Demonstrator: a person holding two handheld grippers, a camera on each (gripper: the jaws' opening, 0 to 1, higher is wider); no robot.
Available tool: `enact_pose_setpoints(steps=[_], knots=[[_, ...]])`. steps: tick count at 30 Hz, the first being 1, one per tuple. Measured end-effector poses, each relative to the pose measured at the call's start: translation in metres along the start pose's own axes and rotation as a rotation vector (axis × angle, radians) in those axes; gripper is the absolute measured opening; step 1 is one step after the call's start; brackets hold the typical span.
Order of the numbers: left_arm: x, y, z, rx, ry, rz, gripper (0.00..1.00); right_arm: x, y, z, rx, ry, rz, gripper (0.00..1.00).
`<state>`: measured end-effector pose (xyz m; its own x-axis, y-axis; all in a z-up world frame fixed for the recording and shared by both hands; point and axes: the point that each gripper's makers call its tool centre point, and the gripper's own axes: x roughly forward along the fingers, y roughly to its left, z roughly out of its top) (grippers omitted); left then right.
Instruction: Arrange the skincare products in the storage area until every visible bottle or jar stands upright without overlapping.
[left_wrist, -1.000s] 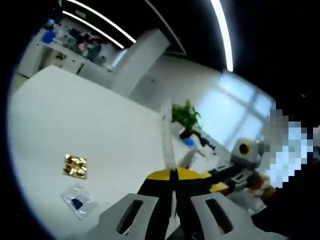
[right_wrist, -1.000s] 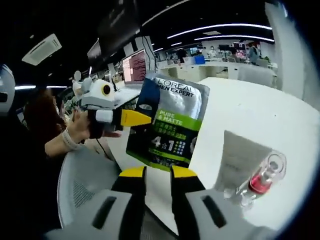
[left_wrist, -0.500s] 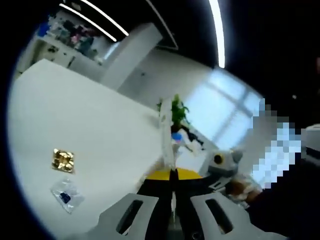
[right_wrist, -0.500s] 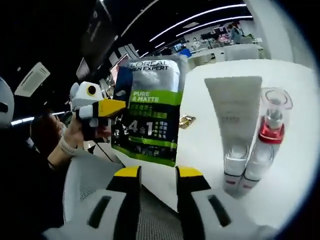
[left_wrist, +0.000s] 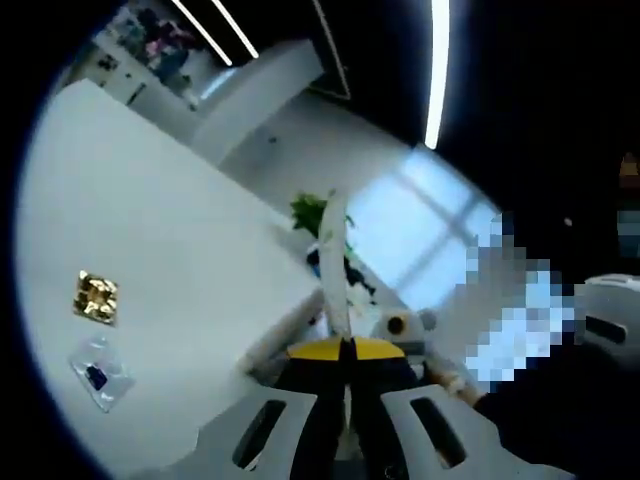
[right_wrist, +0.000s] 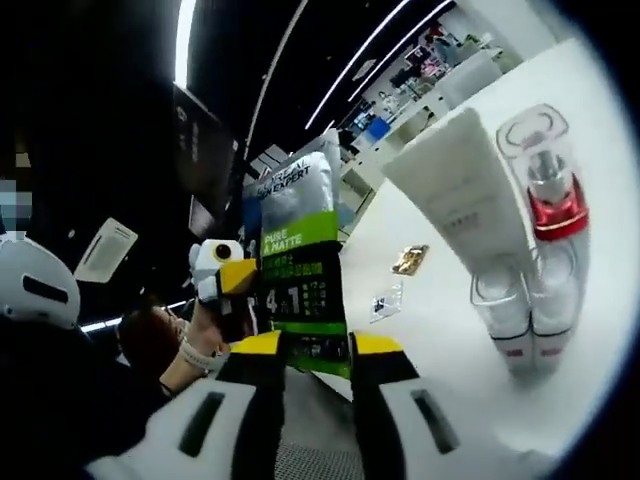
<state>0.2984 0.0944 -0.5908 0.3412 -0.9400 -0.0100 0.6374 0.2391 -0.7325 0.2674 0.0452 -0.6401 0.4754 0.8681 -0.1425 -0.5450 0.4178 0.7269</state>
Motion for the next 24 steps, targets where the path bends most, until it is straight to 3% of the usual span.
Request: enact_pose_setpoints(steps=[3,10,13,18,24], knots=[[0.001,0.000,0.000,-0.003,-0.006,0.007,0.00,-0.001,0.001,0.004,0.011,-0.017,0.009,0.17],[0.021,-0.015,-0.018,0.004,-0.008,0.063,0.00,-0.003,0.003,0.006,0.040,-0.028,0.032,0.07],[0.022,-0.009,-0.020,0.007,0.001,0.100,0.00,-0.003,0.007,0.004,0.040,-0.023,0.059,0.04],[0.017,0.007,-0.017,-0.007,0.001,0.124,0.00,-0.002,0.007,0.001,0.022,-0.003,0.044,0.02],[0.011,0.018,-0.008,0.041,-0.013,0.117,0.02,-0.002,0.011,-0.001,0.014,0.016,0.053,0.01]])
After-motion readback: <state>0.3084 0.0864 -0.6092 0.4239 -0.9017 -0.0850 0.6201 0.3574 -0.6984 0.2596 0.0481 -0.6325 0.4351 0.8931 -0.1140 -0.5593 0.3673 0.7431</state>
